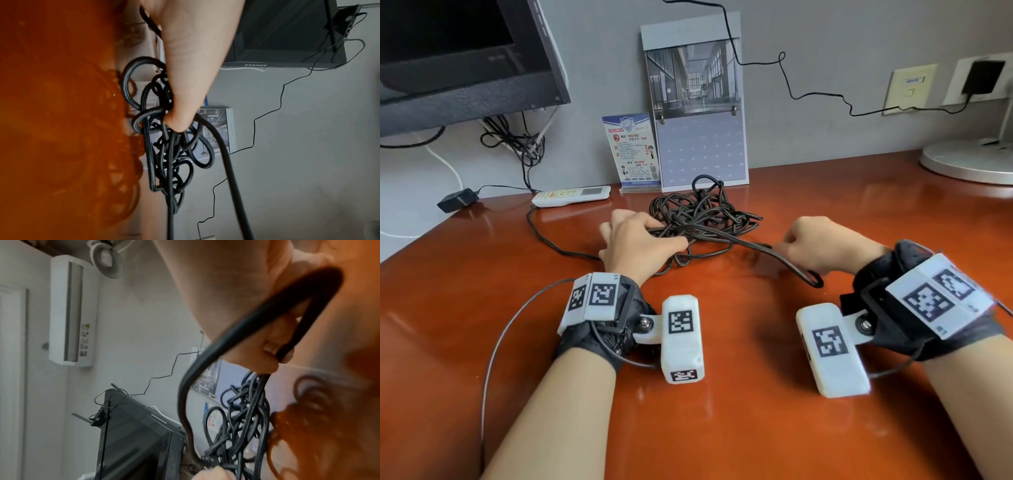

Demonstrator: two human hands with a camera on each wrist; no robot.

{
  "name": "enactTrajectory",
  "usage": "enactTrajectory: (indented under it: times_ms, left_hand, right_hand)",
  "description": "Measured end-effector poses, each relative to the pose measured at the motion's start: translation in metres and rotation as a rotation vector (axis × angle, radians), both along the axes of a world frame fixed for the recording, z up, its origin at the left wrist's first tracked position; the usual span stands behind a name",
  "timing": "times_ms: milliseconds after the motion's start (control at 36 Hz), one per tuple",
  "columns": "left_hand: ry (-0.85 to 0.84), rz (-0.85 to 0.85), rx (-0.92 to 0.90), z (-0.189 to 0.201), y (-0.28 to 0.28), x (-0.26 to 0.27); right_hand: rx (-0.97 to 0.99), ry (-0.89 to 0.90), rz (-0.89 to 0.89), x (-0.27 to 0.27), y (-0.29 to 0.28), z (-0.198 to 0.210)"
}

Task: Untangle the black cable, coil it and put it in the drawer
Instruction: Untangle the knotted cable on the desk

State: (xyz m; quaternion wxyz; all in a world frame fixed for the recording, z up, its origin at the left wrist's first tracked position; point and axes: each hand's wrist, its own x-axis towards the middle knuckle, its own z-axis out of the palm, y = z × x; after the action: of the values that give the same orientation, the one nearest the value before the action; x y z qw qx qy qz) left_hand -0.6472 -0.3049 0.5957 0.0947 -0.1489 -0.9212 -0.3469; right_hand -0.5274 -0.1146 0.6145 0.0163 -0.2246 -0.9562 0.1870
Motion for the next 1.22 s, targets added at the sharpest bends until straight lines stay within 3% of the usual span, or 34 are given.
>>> enactTrajectory:
  times_ms: [222, 333, 472, 639, 806, 889, 1056, 1222]
  left_hand:
    - [-0.046, 0.104, -0.118, 0.003, -0.004, -0.003]
    - [-0.04, 0.034, -0.075, 0.003, -0.004, -0.003]
    - [-0.045, -0.15, 0.0, 0.0, -0.001, -0.001]
    - [-0.07, -0.227, -0.103, 0.003, 0.007, 0.009]
    - [-0.058, -0.2, -0.085, 0.002, 0.008, 0.009]
    - [-0.021, -0.131, -0.065, -0.001, 0.008, 0.006]
    - [-0.051, -0.065, 0.144, -0.005, 0.007, 0.002]
    - [-0.105, -0.064, 0.311, -0.005, 0.006, 0.0]
  right_hand:
    - [0.024, 0.169, -0.282, 0.014, 0.031, 0.012]
    - [0.019, 0.063, -0.342, 0.018, 0.037, 0.013]
    - [0.101, 0.022, -0.163, 0.008, 0.034, 0.0]
    - [-0.095, 0.089, 0.296, 0.005, 0.012, -0.004]
    - [-0.09, 0.163, 0.362, 0.0, 0.006, -0.011]
    - [-0.121, 0.285, 0.352, 0.001, 0.004, -0.011]
    - [-0.071, 0.46, 0.365, -0.002, -0.014, -0.01]
    - [-0.004, 0.564, 0.244, -0.002, -0.02, -0.009]
